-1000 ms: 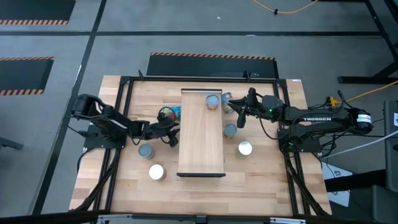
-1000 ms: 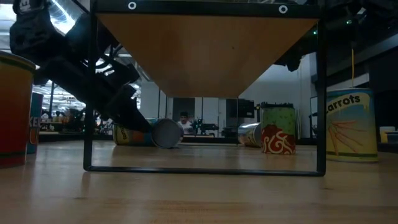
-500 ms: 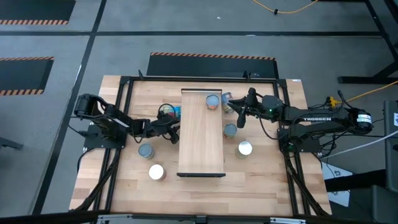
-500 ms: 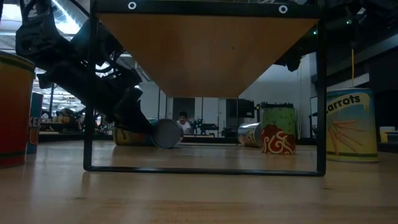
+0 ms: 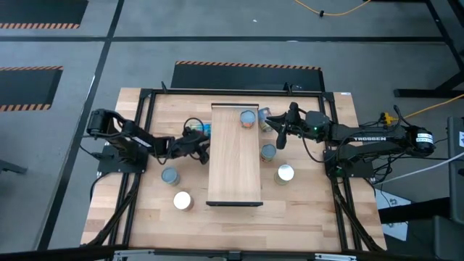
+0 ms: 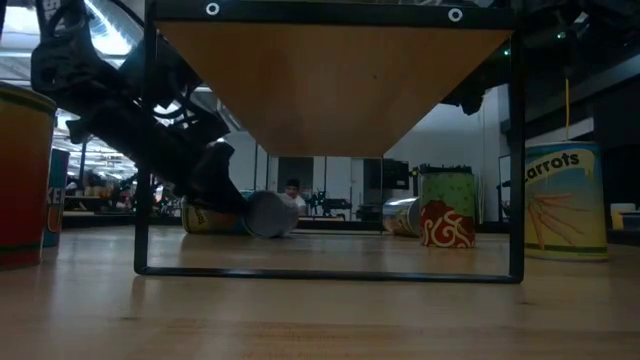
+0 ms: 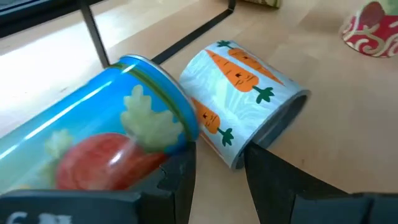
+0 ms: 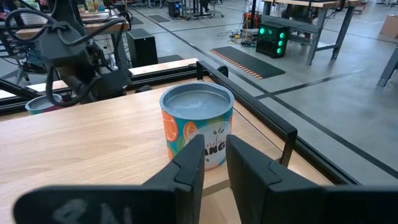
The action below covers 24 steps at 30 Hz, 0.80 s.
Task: Pick and place cans onto a shelf
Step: Put the small canned carrots on the shelf
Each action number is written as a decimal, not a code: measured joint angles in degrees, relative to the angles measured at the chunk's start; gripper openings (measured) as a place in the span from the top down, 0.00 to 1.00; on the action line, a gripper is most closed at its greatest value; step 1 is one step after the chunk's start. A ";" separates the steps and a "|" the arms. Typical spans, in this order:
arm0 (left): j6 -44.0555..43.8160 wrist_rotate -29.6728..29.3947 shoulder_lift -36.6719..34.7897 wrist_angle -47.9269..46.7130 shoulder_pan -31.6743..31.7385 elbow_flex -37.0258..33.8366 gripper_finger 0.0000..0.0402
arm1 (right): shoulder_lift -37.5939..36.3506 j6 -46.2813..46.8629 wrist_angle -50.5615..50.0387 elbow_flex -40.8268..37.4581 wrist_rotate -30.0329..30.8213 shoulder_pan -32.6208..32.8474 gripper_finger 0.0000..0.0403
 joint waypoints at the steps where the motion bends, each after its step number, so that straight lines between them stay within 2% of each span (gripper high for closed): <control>1: 0.01 0.16 0.00 0.00 0.26 0.00 0.68 | 0.00 0.00 -0.01 0.00 0.00 0.00 0.82; 16: 0.58 1.24 0.00 -0.02 3.14 0.02 0.68 | 0.00 -0.22 0.01 0.00 0.02 0.02 0.82; 24: 0.62 1.24 0.00 -0.05 3.87 0.02 0.77 | 0.00 -0.22 -0.01 0.00 0.02 0.00 0.82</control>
